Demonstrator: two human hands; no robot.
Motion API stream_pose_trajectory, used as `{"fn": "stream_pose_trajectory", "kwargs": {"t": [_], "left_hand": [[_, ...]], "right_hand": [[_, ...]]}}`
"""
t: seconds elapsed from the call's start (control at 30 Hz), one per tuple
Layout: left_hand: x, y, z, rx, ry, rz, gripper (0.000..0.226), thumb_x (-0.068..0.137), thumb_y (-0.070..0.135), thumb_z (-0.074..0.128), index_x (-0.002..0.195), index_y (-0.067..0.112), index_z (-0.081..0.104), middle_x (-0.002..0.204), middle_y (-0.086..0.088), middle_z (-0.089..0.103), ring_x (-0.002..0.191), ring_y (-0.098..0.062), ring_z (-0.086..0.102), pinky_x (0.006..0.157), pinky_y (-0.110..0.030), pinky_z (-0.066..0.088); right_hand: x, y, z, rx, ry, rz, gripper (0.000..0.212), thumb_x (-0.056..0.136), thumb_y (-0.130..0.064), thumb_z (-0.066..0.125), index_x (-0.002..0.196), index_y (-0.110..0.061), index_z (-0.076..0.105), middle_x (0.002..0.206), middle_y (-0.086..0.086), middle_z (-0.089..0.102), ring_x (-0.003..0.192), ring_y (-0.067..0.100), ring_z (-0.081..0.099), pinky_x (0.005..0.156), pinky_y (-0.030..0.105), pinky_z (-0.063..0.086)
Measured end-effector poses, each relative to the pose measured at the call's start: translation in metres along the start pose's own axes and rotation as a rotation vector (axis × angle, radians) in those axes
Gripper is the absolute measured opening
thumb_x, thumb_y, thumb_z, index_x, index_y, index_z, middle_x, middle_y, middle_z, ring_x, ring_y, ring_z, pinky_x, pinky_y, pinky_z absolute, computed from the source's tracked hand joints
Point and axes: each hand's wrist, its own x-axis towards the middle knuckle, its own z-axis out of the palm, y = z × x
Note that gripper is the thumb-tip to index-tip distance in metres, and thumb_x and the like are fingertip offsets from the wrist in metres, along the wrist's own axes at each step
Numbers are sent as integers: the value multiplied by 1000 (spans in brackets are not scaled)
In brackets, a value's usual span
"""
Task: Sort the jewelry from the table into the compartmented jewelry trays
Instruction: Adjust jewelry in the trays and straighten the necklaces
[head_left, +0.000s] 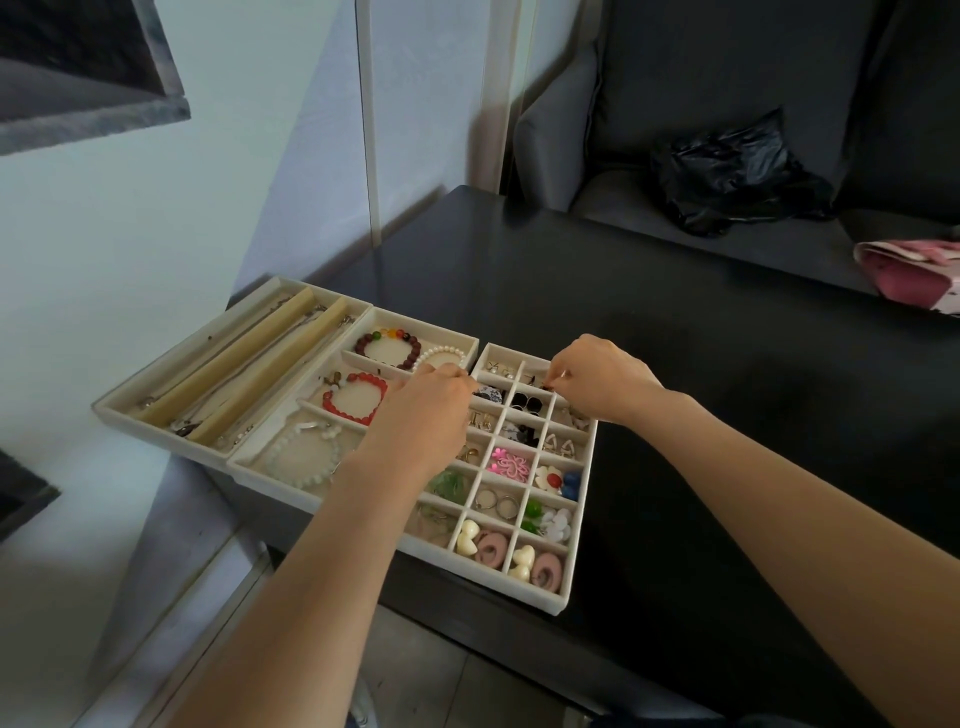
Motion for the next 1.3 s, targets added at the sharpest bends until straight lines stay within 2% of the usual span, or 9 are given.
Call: {"fn": "stream_pose_trajectory", "kwargs": {"t": [0.17, 0.3, 0.63, 0.87, 1.03, 1.17, 1.3], "left_hand": [[-1, 1, 0, 5, 11, 3, 46, 94, 15, 52, 139, 19, 43, 141, 0, 45, 131, -17, 41, 108, -36, 35], [-1, 1, 1, 15, 13, 4, 47, 93, 15, 53, 139, 19, 43, 140, -1, 46, 130, -17, 41, 107, -36, 34], [0, 1, 2, 15, 12, -3, 44, 94, 17, 51, 138, 17, 44, 139, -1, 47, 130, -17, 41, 107, -37, 34], [11, 23, 0, -147, 96, 51, 44, 92, 9, 51, 133, 26, 50, 138, 3, 46, 131, -16, 38, 111, -37, 29], [40, 36, 3, -65, 41, 93, 47, 91, 6, 50, 129, 34, 53, 122, -2, 41, 113, -17, 36, 94, -28, 34], [55, 38, 4, -11, -57, 116, 43, 91, 7, 50, 124, 34, 58, 120, -4, 39, 114, -21, 33, 97, -33, 34], [62, 35, 3, 10, -75, 121, 39, 93, 10, 49, 122, 34, 61, 117, -3, 38, 112, -20, 32, 94, -32, 31]], "right_hand": [[-5, 1, 1, -47, 1, 2, 29, 97, -17, 47, 121, -22, 63, 126, 6, 53, 89, 16, 60, 69, 27, 52], [-6, -2, 0, -162, -5, -12, 31, 97, -19, 49, 127, -22, 57, 126, 7, 46, 87, 16, 54, 65, 25, 44], [-4, -4, -1, -211, 13, -13, 33, 96, -18, 50, 128, -18, 55, 125, 7, 46, 91, 17, 55, 67, 26, 44], [-3, 2, -8, -202, -26, -38, 37, 94, -14, 54, 128, -28, 55, 127, 5, 45, 94, 17, 55, 70, 26, 47], [4, 9, -11, -188, -3, -68, 38, 95, -17, 53, 129, -32, 54, 124, 3, 44, 91, 14, 53, 70, 26, 47], [9, 16, -12, -181, -16, -126, 37, 95, -15, 51, 126, -34, 58, 123, 1, 44, 92, 12, 52, 69, 23, 45], [12, 18, -11, -206, -54, -162, 41, 95, -13, 50, 127, -37, 56, 121, 0, 43, 93, 13, 52, 75, 26, 50]]}}
